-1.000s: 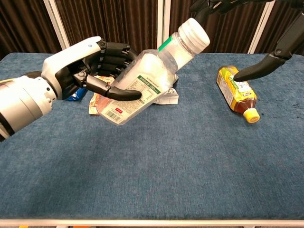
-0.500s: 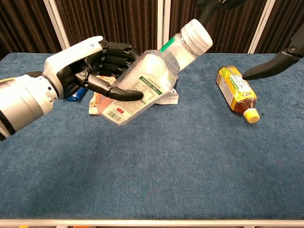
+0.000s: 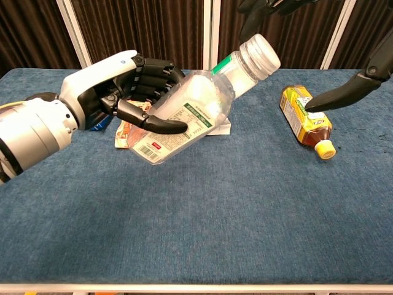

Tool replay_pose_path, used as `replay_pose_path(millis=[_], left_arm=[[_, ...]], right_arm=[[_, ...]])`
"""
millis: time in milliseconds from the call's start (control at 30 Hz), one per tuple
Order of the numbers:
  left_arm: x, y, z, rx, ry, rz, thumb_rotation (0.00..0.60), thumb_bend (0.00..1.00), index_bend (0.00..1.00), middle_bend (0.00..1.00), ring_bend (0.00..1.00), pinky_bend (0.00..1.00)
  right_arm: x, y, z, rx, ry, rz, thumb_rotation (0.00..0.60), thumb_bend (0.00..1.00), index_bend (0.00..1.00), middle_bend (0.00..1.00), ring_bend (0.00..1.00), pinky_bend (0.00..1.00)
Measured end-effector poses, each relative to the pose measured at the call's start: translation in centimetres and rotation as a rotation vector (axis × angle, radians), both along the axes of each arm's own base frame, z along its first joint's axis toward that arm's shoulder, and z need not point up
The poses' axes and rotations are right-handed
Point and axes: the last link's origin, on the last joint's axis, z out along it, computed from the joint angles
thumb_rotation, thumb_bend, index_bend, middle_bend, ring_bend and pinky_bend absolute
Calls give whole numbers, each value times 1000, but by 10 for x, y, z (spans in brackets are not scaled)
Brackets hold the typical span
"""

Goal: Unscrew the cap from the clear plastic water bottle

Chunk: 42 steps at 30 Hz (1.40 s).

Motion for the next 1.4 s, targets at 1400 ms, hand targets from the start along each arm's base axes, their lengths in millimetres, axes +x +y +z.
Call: replay_pose_path(millis=[1400], left_arm=[[3, -2, -1, -4, 1, -11, 600, 261, 615, 583, 506, 488]], right_arm=[[-3, 4, -1, -29, 14, 17, 548, 80, 232, 36, 0, 0]])
